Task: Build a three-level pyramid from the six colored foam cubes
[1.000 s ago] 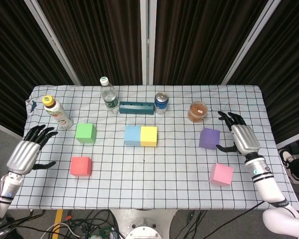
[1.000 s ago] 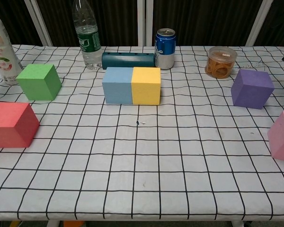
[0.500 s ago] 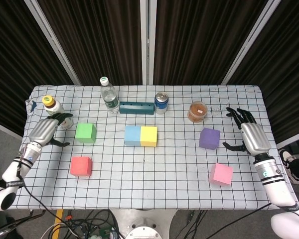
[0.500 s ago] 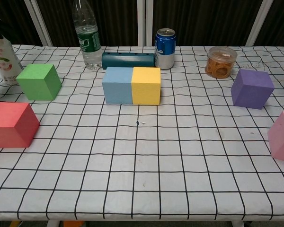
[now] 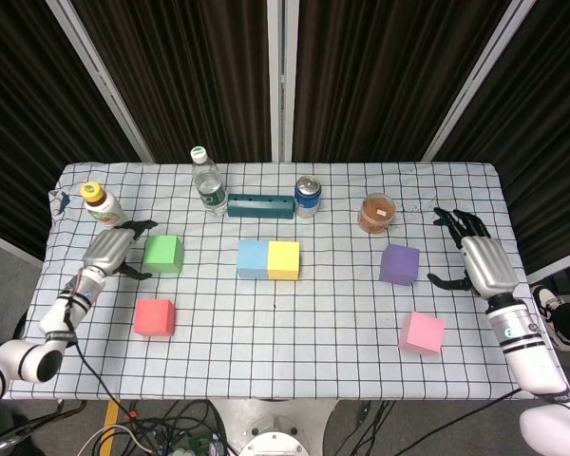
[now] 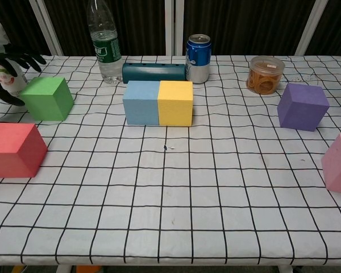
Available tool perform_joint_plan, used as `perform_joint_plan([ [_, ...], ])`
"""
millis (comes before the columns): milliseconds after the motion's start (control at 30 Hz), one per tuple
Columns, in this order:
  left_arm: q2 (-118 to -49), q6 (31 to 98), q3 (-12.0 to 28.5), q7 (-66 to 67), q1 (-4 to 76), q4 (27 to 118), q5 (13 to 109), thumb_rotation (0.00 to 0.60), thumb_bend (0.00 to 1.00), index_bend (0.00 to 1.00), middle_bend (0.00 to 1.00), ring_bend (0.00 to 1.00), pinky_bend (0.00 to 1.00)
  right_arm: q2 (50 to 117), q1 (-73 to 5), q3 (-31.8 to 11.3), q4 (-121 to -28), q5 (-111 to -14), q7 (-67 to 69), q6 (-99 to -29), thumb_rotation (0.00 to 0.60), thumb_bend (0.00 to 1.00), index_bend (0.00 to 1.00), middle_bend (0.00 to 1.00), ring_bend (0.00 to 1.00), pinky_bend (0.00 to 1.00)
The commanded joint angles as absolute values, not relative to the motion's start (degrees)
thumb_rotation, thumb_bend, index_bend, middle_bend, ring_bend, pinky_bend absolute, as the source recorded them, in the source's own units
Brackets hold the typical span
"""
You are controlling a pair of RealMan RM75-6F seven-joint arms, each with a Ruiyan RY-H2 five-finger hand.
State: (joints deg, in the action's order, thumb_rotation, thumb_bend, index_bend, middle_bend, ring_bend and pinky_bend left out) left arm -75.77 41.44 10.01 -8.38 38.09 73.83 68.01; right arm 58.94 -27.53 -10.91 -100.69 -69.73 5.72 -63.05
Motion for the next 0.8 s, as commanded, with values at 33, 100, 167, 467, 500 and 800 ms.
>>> perform_joint_plan([
  [33, -77.8, 41.8, 9.7, -5.1, 39.2, 72.4, 67.3, 0.600, 0.08, 0.16, 0.16, 0.15, 0.24, 58.8, -27.3, -10.8, -100.6, -69.9, 5.8, -63.0, 0.600, 0.10, 0.00, 0.20, 0.00, 0.00],
  [100, -78.4, 41.9, 9.5, -3.6, 39.6, 71.7, 66.9, 0.600, 0.08, 0.17, 0.16, 0.15, 0.24, 58.7, -27.2, -10.9, -100.5, -69.9, 5.9, -63.0, 0.600, 0.10, 0.00, 0.20, 0.00, 0.00],
  [167, -79.1, 41.9, 9.4, -1.8, 40.0, 70.9, 66.2, 0.600, 0.09, 0.17, 0.16, 0.15, 0.24, 58.6, -27.0, -10.9, -100.4, -70.0, 6.1, -63.1, 0.600, 0.10, 0.00, 0.20, 0.00, 0.00],
  [467, -80.9, 40.3, 9.1, 0.1, 41.3, 68.8, 64.2, 0.600, 0.20, 0.22, 0.24, 0.22, 0.27, 58.8, -26.7, -11.0, -99.5, -69.8, 7.0, -62.3, 0.600, 0.10, 0.00, 0.20, 0.00, 0.00],
  [500, -81.1, 40.2, 9.1, 0.1, 41.4, 68.6, 64.1, 0.600, 0.21, 0.23, 0.26, 0.24, 0.28, 58.9, -26.7, -11.0, -99.4, -69.9, 7.1, -62.2, 0.600, 0.10, 0.00, 0.20, 0.00, 0.00],
  [800, -81.8, 40.8, 9.4, -1.1, 42.4, 68.4, 66.3, 0.600, 0.24, 0.31, 0.38, 0.35, 0.40, 58.8, -26.4, -11.2, -99.4, -70.1, 7.1, -62.2, 0.600, 0.10, 0.00, 0.20, 0.00, 0.00],
])
